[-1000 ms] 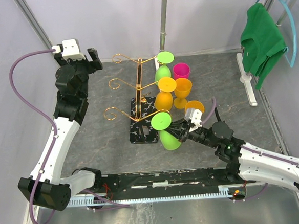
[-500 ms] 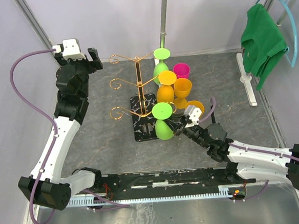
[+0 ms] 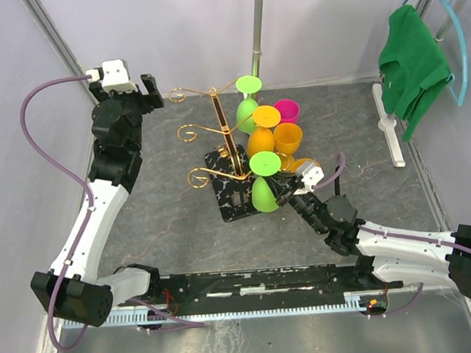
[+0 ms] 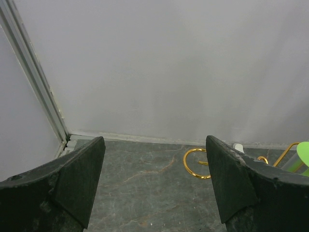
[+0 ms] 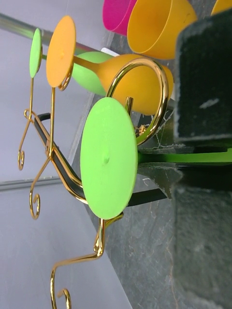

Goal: Place the wine glass upside down on the wine glass rack

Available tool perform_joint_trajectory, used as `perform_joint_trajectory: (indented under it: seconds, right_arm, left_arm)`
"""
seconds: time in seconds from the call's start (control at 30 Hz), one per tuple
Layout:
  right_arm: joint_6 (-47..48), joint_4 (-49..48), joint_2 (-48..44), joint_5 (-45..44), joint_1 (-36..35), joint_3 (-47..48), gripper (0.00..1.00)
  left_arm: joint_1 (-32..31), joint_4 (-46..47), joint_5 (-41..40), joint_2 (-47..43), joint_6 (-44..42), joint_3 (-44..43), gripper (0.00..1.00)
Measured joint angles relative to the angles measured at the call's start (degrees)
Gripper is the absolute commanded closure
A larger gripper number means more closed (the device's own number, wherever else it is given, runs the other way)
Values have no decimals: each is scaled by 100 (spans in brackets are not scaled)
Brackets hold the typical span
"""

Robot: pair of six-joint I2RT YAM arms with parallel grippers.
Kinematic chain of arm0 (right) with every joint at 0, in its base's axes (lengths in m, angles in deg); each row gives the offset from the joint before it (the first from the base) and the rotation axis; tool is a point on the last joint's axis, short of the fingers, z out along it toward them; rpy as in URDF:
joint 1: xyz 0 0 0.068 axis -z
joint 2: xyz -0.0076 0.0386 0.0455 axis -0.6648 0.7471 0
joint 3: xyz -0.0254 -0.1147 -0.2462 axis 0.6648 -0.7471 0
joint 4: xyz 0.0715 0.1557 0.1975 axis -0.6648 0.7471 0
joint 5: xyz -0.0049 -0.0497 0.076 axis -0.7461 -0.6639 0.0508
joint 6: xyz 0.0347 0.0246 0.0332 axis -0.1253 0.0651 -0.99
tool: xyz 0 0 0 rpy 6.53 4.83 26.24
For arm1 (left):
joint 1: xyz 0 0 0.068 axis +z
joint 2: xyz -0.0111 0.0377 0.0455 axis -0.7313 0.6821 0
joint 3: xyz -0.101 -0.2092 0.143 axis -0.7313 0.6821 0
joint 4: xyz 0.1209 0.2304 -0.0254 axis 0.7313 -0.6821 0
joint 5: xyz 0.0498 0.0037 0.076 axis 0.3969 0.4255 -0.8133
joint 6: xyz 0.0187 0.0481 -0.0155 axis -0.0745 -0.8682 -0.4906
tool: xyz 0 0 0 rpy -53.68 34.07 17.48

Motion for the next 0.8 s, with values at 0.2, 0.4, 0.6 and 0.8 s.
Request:
perform_joint_trajectory:
  seconds: [0.2, 0.4, 0.6, 0.8]
  right_arm:
    - [63, -136, 0, -334, 0, -68, 99]
    - [153, -308, 7, -595, 0, -149, 99]
    - [245, -420, 7, -938, 7, -208, 99]
    - [306, -417, -42, -1255, 20, -232, 99]
  left_arm:
    - [0, 7, 0, 0, 0, 2, 9]
    - [0, 46, 0, 0, 0, 59, 9]
    - [0, 52, 0, 0, 0, 76, 9]
    - [0, 83, 0, 0, 2, 76, 9]
